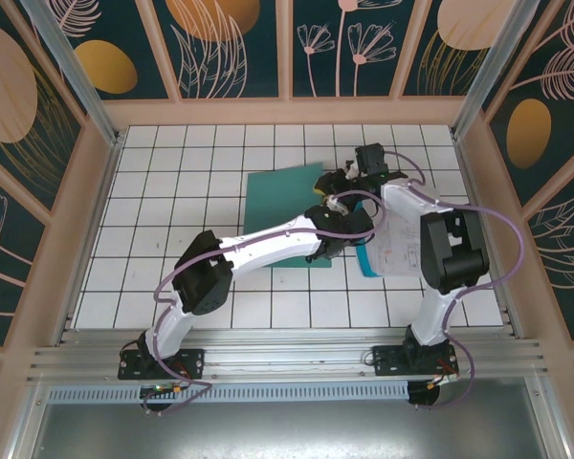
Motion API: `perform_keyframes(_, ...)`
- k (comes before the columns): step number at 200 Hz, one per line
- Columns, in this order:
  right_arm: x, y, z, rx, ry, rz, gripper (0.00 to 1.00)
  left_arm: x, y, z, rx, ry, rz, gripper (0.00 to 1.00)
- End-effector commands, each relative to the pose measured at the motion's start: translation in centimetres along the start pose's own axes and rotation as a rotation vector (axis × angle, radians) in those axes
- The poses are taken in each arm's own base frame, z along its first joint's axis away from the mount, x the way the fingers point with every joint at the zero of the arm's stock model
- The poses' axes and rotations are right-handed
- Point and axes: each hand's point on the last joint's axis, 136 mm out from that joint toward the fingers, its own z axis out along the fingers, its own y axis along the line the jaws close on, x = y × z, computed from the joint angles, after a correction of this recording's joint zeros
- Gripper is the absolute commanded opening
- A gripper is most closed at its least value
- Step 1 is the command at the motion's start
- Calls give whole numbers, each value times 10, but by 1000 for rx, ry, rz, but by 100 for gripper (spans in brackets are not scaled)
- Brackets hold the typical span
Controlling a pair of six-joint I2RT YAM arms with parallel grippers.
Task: Put the files into the folder
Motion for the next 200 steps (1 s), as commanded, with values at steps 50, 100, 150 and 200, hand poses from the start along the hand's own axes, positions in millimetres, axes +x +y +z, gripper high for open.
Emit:
perform_keyframes(50,-6,-30,-27,99,-180,-14,46,-6,19,-28,20,-39,-98,0)
perform_keyframes(100,18,-50,30,162,-61,-29,30,-8,31,-36,6,-56,-121,0)
perform_keyframes(150,25,-81,69,254,-9,-9,28,-8,46,-41,6,-60,-188,0)
perform_keyframes(200,29,-114,72,368,-9,13,26,-7,74,-52,34,-79,-330,0)
